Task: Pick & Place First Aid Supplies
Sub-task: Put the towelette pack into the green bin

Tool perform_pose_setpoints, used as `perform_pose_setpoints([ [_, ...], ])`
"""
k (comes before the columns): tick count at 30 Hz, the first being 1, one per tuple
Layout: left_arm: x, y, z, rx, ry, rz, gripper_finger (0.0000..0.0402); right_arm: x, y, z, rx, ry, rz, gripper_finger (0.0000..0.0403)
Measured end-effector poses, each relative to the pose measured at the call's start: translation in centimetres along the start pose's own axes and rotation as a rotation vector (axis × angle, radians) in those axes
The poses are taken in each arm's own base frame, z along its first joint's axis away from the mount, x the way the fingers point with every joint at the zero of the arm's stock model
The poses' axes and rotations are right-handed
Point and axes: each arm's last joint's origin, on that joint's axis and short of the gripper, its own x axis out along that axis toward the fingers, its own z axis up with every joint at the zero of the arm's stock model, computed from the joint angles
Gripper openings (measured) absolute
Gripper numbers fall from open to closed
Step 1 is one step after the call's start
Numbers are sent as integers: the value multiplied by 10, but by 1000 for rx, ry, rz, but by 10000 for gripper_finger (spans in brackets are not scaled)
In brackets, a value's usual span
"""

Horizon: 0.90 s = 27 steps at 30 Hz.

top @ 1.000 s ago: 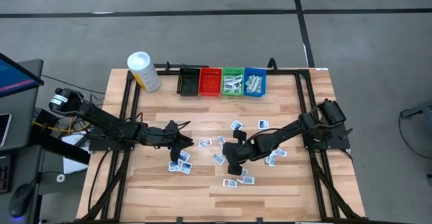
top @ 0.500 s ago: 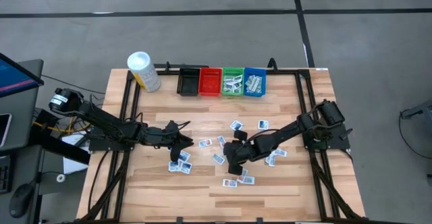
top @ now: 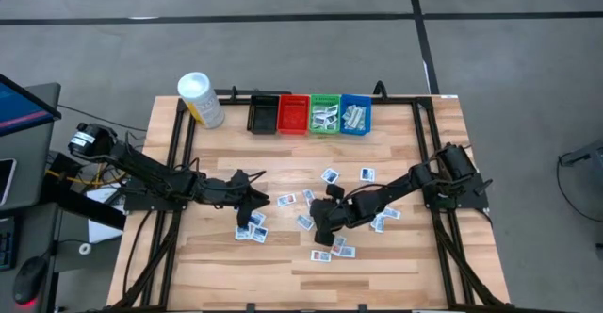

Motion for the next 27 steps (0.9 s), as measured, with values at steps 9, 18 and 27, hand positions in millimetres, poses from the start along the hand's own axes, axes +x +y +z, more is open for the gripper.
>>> perform_pose_setpoints([
  [9,0,0,0,-1,-1,1,91,-2,1,0,-3,5,15,9],
  [18,0,0,0,-2,-1,2,91,-10,5,18,-105,46,42,11],
  [27,0,0,0,-1,-1,2,91,-35,-14,35,-200,16,-40,8],
])
